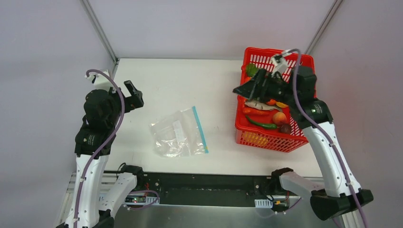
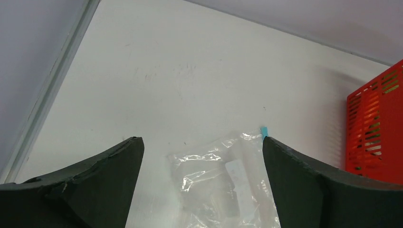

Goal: Place the food in the zip-top bag and seal the zipper

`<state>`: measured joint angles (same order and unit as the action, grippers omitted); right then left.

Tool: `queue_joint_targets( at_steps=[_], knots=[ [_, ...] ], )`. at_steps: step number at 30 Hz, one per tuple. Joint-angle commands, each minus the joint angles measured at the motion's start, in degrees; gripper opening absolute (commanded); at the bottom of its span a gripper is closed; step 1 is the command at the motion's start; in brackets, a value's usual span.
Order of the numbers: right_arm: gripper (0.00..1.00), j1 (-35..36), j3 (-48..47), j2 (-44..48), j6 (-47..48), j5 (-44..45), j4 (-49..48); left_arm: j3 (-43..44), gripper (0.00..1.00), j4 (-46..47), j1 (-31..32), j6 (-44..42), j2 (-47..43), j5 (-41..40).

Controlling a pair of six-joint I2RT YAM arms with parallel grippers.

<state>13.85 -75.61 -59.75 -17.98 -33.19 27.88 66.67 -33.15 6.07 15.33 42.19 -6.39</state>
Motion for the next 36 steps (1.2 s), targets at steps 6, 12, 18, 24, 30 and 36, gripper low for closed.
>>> queue_joint_targets(
  at_steps=[6,12,18,24,30,36],
  knots=[
    [1.0,31.6,-11.4,-11.4,3.3,17.8,4.6,-0.2,1.0,-1.3,0.3,4.6,-0.7,3.0],
    [1.0,40.7,-16.0,-21.2,2.8,35.6,8.5,-7.0,1.0,2.2,0.3,6.0,-7.3,4.8],
    [1.0,40.7,-8.7,-22.8,3.3,48.4,6.3,-7.2,1.0,0.6,0.3,6.2,-7.0,6.9],
    [1.0,39.6,-3.1,-25.0,0.7,50.3,6.4,-8.3,1.0,-0.3,0.3,6.8,-5.7,9.4],
    [1.0,34.9,3.3,-20.6,-1.1,52.7,6.7,-8.8,1.0,-1.0,0.2,6.4,-5.2,11.2],
    [1.0,32.3,7.9,-15.2,-2.3,51.5,9.1,-10.6,1.0,-2.0,0.3,6.0,-4.7,9.5]
  ],
)
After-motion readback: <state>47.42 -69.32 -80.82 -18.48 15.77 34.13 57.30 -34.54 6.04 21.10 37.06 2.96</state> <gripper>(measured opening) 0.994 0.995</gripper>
